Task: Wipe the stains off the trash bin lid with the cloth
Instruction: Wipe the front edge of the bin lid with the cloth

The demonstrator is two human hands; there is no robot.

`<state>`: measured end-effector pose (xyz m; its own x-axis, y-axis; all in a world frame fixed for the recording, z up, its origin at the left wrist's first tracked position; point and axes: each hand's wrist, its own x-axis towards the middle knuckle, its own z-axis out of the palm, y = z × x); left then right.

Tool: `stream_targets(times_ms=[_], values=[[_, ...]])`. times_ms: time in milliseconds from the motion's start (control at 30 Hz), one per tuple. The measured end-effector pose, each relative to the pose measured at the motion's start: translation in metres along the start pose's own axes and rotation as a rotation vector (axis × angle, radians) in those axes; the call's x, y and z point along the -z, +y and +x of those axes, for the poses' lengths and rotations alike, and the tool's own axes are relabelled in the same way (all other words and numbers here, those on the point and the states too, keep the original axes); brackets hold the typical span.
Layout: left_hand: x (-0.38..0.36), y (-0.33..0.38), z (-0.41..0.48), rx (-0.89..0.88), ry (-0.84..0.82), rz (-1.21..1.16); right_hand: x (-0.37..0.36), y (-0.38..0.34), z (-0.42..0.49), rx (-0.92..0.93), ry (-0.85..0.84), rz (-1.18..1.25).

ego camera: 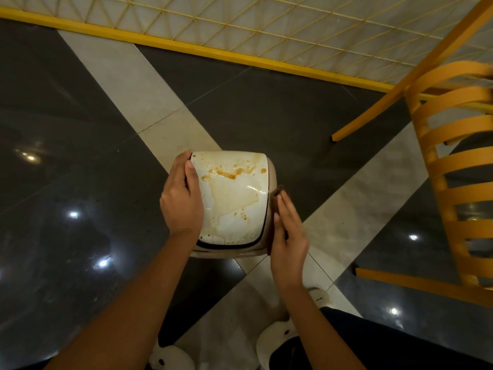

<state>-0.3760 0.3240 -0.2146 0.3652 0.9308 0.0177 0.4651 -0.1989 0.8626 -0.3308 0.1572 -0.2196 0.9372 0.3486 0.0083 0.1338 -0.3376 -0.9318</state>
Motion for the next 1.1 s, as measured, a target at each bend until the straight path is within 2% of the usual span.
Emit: stream_targets(times_ms=[100, 267, 333, 567, 767, 1000, 1100], values=[[-0.001, 0.000, 0.000, -0.005, 0.004, -0.003, 0.002, -0.010, 0.042, -0.032, -0.053, -0.013], [-0.001, 0.000, 0.000, -0.005, 0.010, 0.005, -0.003, -0.007, 0.090, -0.242, -0.168, 0.083], [-0.001, -0.001, 0.000, -0.002, 0.009, -0.001, -0.001, -0.007, 0.085, -0.296, -0.136, 0.127], [-0.001, 0.001, 0.000, -0.011, 0.002, 0.003, 0.004, 0.011, 0.005, -0.246, 0.013, 0.148], [-0.001, 0.000, 0.001, -0.018, -0.005, 0.004, -0.004, 0.001, 0.037, -0.278, 0.067, 0.125], [-0.001, 0.000, 0.001, -0.013, -0.005, 0.002, -0.023, 0.002, -0.033, -0.245, 0.304, 0.154], [-0.001, 0.001, 0.000, -0.018, -0.002, 0.000, -0.035, 0.000, -0.053, -0.288, 0.361, 0.187]])
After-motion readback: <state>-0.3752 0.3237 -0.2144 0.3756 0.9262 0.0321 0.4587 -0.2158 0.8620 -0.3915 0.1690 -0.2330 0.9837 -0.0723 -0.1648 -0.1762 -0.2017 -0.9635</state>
